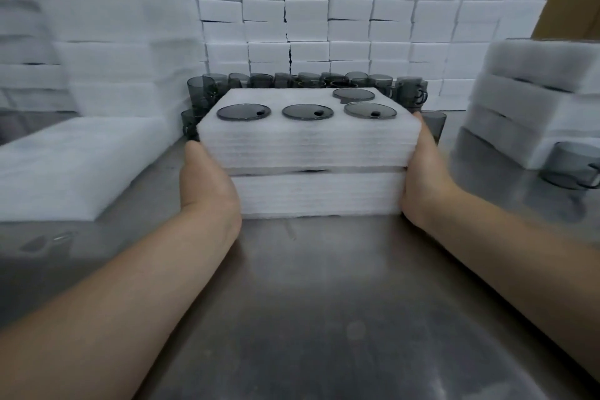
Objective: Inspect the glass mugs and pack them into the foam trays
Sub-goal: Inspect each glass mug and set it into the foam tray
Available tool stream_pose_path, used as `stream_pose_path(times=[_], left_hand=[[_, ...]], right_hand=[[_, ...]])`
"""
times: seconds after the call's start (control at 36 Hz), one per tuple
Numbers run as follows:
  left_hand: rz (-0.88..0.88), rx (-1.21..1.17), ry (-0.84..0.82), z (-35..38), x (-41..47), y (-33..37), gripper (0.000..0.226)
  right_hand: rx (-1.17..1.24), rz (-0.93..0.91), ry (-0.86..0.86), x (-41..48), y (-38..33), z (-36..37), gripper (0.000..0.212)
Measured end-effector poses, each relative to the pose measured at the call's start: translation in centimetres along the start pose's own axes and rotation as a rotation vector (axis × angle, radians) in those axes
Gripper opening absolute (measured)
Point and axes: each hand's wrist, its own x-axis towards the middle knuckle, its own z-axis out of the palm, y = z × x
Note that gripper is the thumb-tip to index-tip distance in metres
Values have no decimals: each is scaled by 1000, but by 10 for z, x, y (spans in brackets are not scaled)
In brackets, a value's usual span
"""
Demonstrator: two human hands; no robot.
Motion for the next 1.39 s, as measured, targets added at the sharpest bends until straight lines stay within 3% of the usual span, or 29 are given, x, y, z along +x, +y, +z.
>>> stream_pose_path(times=[0.5, 1.06, 1.22, 1.39], left_hand=[[61, 35, 115, -1, -7, 3, 37], [58, 4, -9, -3, -3, -2, 34], [52, 1, -17, -1, -1, -3, 36], [56, -31, -30, -2, 3, -4, 39]], right_hand=[[-82, 76, -129, -5, -3, -2, 53], [-85, 77, -27, 3, -1, -4, 53], [-92, 72, -64, 2, -1, -5, 51], [11, 62, -52, 4, 1, -9, 55]])
